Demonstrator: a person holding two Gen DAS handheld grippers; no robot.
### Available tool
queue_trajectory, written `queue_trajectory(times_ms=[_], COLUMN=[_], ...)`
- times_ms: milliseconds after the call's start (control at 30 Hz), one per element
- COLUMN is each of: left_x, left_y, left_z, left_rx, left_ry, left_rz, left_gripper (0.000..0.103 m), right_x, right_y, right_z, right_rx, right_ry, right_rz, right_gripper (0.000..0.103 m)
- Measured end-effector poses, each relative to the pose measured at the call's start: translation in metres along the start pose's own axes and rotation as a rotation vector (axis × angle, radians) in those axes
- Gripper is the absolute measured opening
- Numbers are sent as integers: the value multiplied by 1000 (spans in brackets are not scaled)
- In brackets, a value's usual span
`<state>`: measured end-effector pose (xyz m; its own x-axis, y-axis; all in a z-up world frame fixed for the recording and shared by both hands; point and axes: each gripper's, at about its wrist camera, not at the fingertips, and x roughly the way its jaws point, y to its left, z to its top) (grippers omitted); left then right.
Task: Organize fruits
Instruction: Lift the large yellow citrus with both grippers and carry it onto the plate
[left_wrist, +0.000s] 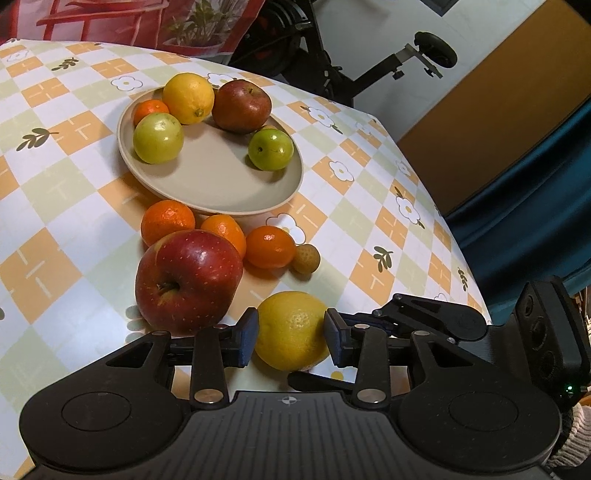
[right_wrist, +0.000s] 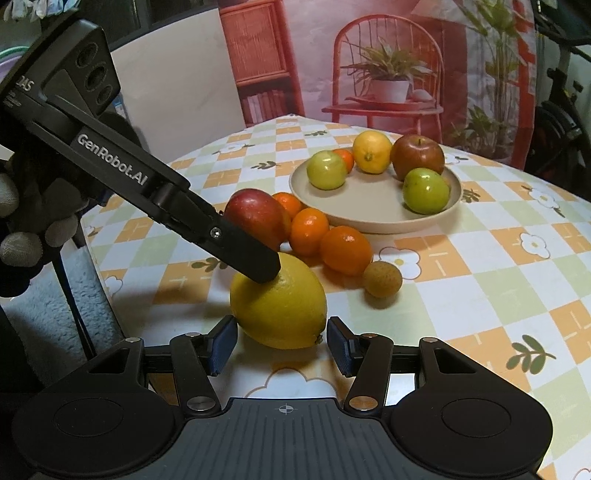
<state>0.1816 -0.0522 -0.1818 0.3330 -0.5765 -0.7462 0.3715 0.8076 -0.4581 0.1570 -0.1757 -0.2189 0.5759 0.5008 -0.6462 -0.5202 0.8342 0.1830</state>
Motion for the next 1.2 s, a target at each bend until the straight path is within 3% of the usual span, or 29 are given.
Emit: queue_trajectory(times_ms=[567,867,1200], left_x=[-1,-13,-10], left_y=[-18,-22,8], left_z=[26,65,107], left_rx=[54,67,1], left_ry=[-46,-137,-169], left_rz=[-8,-6,12], left_gripper=[39,39,39], right_x=[-18,-19,21], right_y=[-20,-39,-58], right_z=[17,59,109], right_rx=[30,5,-33], right_ry=[-77,-141,-131], right_rz=[-31,-54,-37], right_gripper=[48,48,48])
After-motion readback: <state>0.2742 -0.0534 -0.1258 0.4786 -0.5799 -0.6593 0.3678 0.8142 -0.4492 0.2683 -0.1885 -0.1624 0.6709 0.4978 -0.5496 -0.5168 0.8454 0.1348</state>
